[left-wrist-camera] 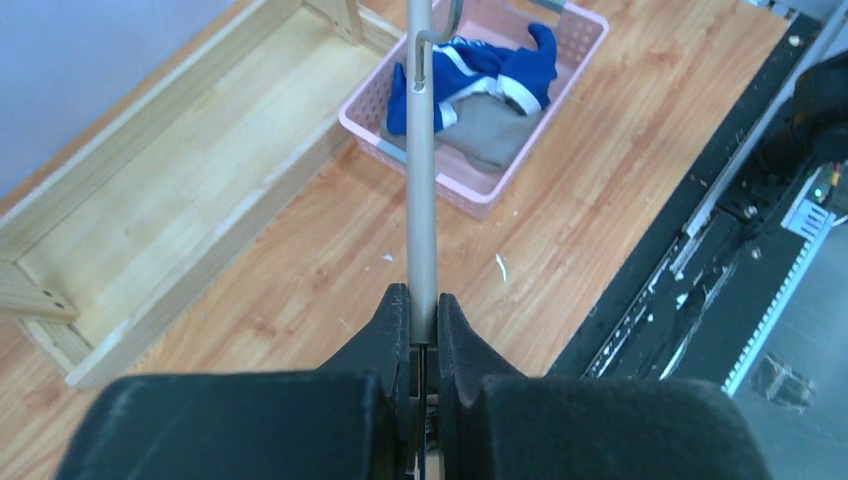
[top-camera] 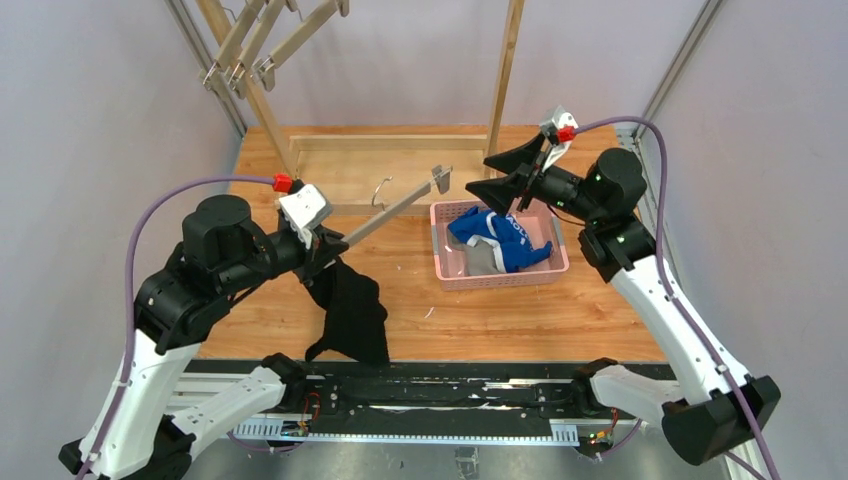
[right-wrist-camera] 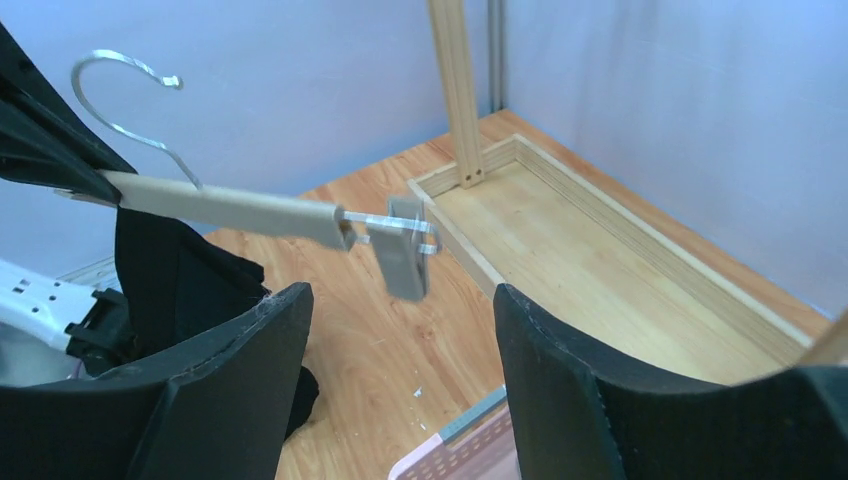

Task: Remove the underwear clipped to the hanger

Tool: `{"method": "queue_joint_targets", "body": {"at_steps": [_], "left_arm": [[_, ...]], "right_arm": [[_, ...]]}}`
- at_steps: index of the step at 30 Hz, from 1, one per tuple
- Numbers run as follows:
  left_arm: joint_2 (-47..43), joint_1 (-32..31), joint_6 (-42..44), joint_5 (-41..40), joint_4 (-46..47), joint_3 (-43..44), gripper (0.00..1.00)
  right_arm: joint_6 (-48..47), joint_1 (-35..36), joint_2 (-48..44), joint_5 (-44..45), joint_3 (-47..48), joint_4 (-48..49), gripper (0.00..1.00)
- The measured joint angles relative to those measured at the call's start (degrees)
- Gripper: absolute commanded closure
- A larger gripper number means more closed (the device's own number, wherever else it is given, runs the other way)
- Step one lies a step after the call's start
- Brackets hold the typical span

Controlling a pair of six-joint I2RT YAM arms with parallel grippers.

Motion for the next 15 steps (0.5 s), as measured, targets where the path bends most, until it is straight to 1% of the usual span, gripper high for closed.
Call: {"method": "queue_joint_targets", "body": {"at_steps": [3, 6, 8, 11, 15], "left_arm": [[0.85, 0.0, -1.05, -0.35, 2.86, 0.28, 1.0], [1.14, 0.0, -3.41, 0.35, 7.98, -0.72, 1.0], [0.74, 0.0, -5.35, 1.36, 12.09, -2.78, 1.0], [-1.36, 0.0, -9.09, 2.73, 19.89, -8.59, 1.0], [-3.54, 0.0, -14.34, 4.07, 27.56, -14.19, 1.0]], "right_arm": [[1.68, 0.0, -2.86, 3.13, -3.61, 1.57, 0.35], [4.87, 0.0, -3.63, 4.46, -8.83, 5.03, 0.35], [7.41, 0.04, -3.13, 4.63, -12.07, 8.04, 0.35], [11.76, 1.03, -1.68, 4.61, -15.78, 13.53, 0.35], [15.02, 4.68, 0.48, 4.63, -16.26, 21.99, 0.35]]}}
